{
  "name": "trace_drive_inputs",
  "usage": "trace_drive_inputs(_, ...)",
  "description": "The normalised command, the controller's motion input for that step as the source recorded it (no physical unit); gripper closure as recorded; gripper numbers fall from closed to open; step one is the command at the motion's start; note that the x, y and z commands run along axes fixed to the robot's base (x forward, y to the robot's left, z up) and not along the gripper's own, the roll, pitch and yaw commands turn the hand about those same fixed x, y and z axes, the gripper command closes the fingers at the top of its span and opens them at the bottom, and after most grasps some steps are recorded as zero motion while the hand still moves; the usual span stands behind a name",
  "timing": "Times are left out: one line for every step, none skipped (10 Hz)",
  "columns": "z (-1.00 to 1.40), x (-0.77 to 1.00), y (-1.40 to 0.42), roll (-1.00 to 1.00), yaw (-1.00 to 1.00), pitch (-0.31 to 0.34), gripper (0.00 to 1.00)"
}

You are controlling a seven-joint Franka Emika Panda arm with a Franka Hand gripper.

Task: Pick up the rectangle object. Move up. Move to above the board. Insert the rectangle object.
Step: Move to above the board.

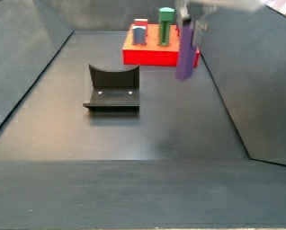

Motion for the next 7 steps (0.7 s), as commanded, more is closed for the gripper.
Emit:
trace_drive_inputs(1.0, 0.2, 0.01, -0.09, -0.05, 0.057, 1.0)
trace_drive_inputs(1.0, 0.19, 0.01, -0.08, -0.04, 0.062, 1.0)
trace_drive_inputs(1.0, 0.17, 0.01, -0.07, -0.04, 0.071, 1.0)
trace_drive_inputs(1.0, 0.16, 0.02, -0.07, -0.04, 0.077, 1.0)
trace_drive_inputs(1.0, 0.15, 0.02, -0.06, -0.04, 0.08, 1.0)
trace_drive_inputs(1.0, 0.13, 0.01, -0.05, -0.04, 0.08, 1.0)
trace_drive_inputs(0.83, 0.09, 0.01, -0.04, -0.04, 0.083, 1.0)
